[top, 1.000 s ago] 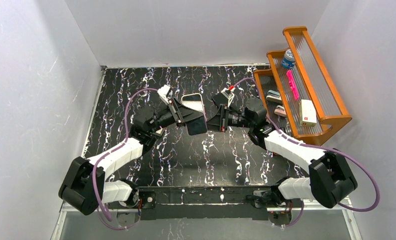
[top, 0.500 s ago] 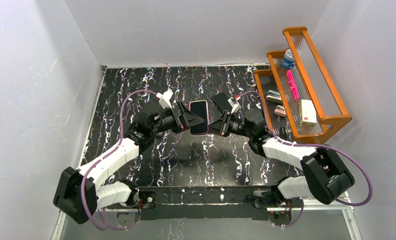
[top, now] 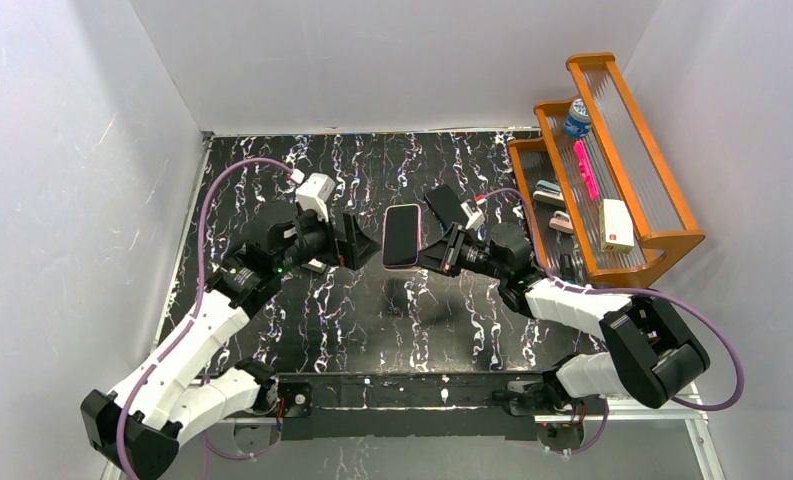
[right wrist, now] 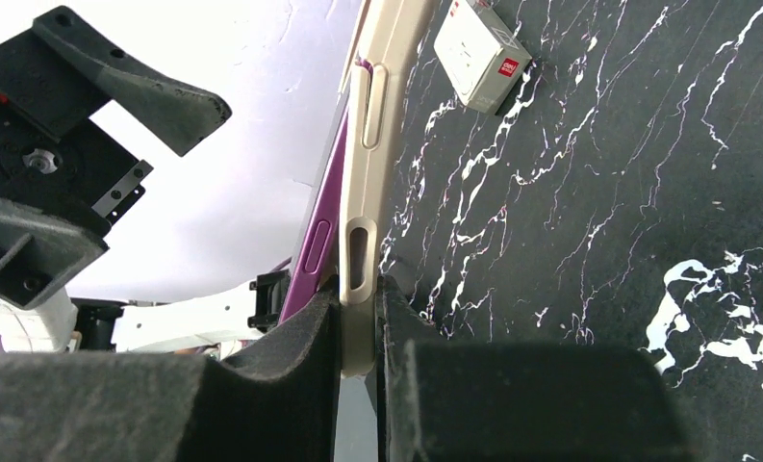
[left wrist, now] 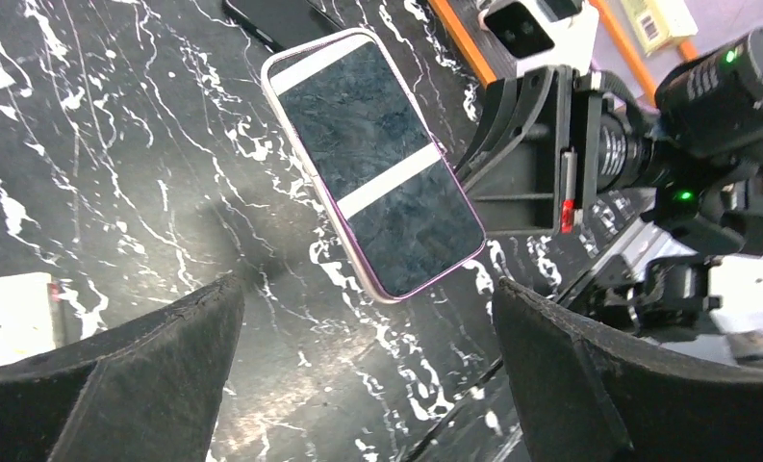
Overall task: Take the phone out of the phone case
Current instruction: Remove the phone case from the phone.
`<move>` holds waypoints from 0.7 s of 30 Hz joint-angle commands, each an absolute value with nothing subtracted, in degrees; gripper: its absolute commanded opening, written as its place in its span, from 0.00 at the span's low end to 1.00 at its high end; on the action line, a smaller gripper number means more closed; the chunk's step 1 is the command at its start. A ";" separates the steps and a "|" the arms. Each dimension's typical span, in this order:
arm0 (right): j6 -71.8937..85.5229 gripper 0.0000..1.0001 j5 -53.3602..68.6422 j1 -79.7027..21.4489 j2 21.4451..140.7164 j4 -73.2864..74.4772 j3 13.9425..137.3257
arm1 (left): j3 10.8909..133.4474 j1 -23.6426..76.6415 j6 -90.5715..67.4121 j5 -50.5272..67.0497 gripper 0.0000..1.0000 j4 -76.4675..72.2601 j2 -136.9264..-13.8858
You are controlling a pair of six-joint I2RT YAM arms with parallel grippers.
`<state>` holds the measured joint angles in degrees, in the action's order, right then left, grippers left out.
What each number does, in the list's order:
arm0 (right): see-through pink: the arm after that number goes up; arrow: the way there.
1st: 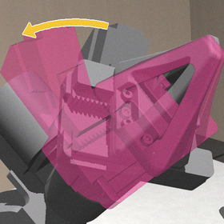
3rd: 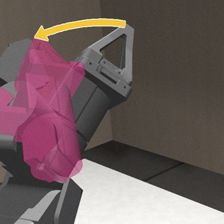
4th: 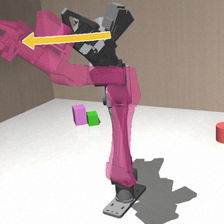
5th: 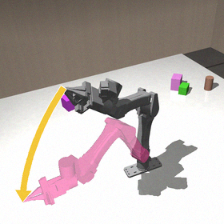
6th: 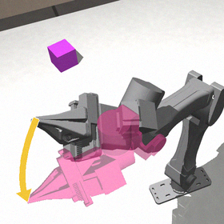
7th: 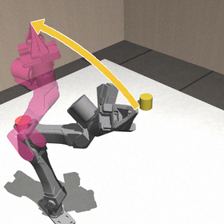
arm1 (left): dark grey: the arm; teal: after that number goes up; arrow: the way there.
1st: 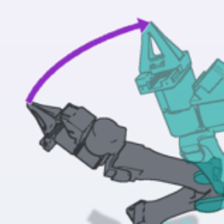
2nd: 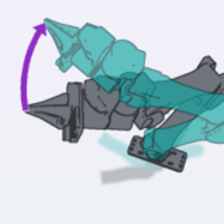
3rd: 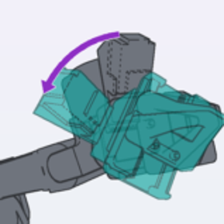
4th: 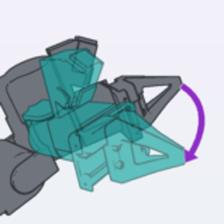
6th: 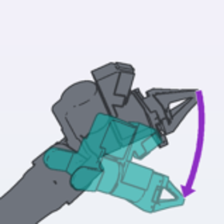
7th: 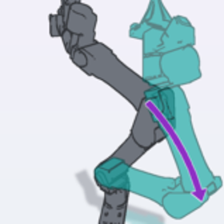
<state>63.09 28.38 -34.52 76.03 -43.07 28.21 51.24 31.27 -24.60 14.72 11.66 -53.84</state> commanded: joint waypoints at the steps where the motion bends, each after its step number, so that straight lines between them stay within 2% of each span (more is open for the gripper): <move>1: 65.55 0.01 27.51 -34.38 75.21 -50.19 27.91 | 53.67 31.97 -11.27 16.07 0.98 16.70 -53.53; 6: 66.83 0.01 26.96 -34.46 74.81 -49.91 27.28 | 53.34 37.59 -0.64 13.51 0.98 16.93 -54.05; 12: 67.24 0.01 25.71 -35.12 74.11 -48.94 26.93 | 51.93 45.59 12.23 4.86 0.98 14.83 -54.92; 21: 67.60 0.01 24.01 -36.50 73.56 -48.25 26.72 | 43.56 55.79 25.90 -7.25 0.97 0.53 -54.47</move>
<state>67.11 25.15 -35.68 75.79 -43.31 26.35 46.44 53.19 17.19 0.16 8.14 -55.44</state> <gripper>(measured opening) 0.216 0.980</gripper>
